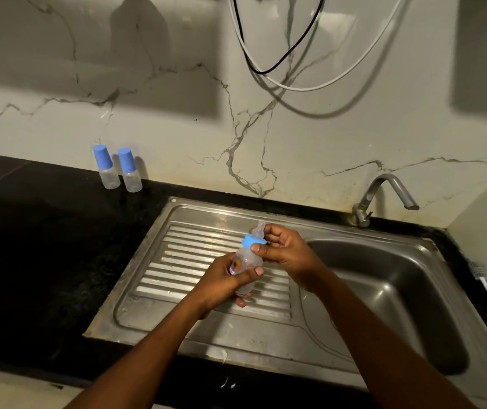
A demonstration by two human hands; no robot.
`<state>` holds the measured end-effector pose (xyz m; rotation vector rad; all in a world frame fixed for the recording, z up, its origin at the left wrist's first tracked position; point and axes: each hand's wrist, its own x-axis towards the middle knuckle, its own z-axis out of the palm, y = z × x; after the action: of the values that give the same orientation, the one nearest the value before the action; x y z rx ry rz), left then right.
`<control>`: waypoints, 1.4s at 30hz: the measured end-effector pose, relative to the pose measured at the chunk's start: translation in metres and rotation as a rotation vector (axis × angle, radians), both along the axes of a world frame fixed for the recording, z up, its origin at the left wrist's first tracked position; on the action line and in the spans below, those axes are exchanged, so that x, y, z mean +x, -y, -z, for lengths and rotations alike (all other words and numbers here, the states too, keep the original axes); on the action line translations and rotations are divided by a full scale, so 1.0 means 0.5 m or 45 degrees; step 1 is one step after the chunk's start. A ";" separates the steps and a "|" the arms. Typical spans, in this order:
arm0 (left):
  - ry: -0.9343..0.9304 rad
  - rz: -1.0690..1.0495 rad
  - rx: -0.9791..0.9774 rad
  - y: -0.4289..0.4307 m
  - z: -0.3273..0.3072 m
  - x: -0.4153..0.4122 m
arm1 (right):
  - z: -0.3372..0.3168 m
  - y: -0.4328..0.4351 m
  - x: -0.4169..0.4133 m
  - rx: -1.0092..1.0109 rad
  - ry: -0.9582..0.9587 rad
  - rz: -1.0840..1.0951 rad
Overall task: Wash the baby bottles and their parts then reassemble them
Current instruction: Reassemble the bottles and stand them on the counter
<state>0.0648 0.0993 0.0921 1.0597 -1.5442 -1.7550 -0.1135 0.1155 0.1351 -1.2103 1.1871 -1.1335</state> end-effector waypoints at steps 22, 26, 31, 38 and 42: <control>-0.149 0.170 0.154 -0.031 -0.020 -0.022 | -0.005 -0.047 -0.022 -0.038 -0.262 0.077; -0.143 0.152 0.172 -0.032 -0.021 -0.022 | 0.002 -0.056 -0.027 0.132 0.129 0.016; -0.121 0.163 0.125 -0.033 -0.020 -0.016 | 0.021 -0.066 -0.020 0.134 0.173 -0.121; -0.004 0.105 0.034 -0.041 -0.023 -0.018 | 0.030 -0.057 -0.010 0.133 0.040 0.074; 0.053 0.057 0.022 -0.046 -0.012 -0.023 | 0.038 -0.057 -0.003 0.125 -0.159 0.198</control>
<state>0.0531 0.1224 0.0983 1.0840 -1.5920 -1.7899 -0.1150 0.1438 0.1159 -1.1426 1.4360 -1.1120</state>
